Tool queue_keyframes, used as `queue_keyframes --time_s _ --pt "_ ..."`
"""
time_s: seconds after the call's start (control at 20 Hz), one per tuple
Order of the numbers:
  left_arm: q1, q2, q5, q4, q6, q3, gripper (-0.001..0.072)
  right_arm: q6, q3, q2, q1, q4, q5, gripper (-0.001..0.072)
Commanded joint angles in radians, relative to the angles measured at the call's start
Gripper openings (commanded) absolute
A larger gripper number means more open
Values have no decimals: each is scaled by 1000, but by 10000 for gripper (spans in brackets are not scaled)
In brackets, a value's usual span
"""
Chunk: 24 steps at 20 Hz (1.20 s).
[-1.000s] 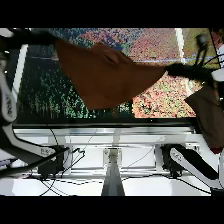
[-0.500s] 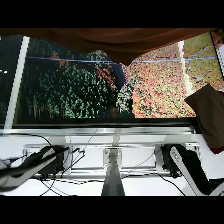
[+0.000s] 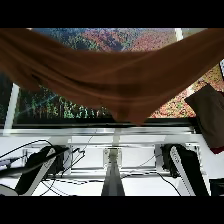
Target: Fold the clothes and pants, and hang the long-sleeved shirts on hangers.
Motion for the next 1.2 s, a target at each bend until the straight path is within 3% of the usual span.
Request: queue_keyframes --time_s 0.0,0.1,0.2,0.3,0.45,0.5,0.55,0.6,0.7,0.8,0.85,0.9,0.95,1.05,1.1,1.15 --pt "-3 -6 -62 -81 -30 -254 18 53 2 -194 0 -4 206 9" --pt "-3 -48 33 -152 -22 -441 18 53 2 -367 0 35 264 10" --pt "-3 -105 152 -243 52 -609 18 53 2 -530 14 82 244 11" --pt "-20 -172 262 -313 126 -746 18 53 2 -675 51 92 148 11" --pt "-88 -275 357 -322 143 -837 18 56 2 -819 116 94 -82 31" --pt "-116 -303 373 -323 143 -837 18 76 2 -841 130 93 -135 91" --pt "-143 -318 399 -329 143 -837 18 101 2 -850 137 92 -164 239" --pt "-171 -326 433 -332 143 -837 18 112 2 -850 137 80 -166 318" --pt "-212 -326 488 -333 143 -837 19 113 3 -848 116 20 -84 318" --pt "-238 -326 499 -333 143 -837 19 146 3 -849 79 -58 92 315" --pt "-246 -326 498 -331 143 -837 19 150 -6 -849 63 -78 215 281" --pt "-251 -327 499 -327 143 -837 19 140 -26 -849 55 -77 327 195" --pt "-251 -327 499 -327 143 -837 19 115 -63 -849 53 -74 426 195" --pt "-251 -327 498 -328 143 -837 19 92 -184 -849 55 -35 499 240" --pt "-252 -327 497 -329 143 -837 19 93 -256 -849 55 6 495 314" --pt "-253 -327 494 -329 143 -837 19 90 -324 -849 55 65 486 318"
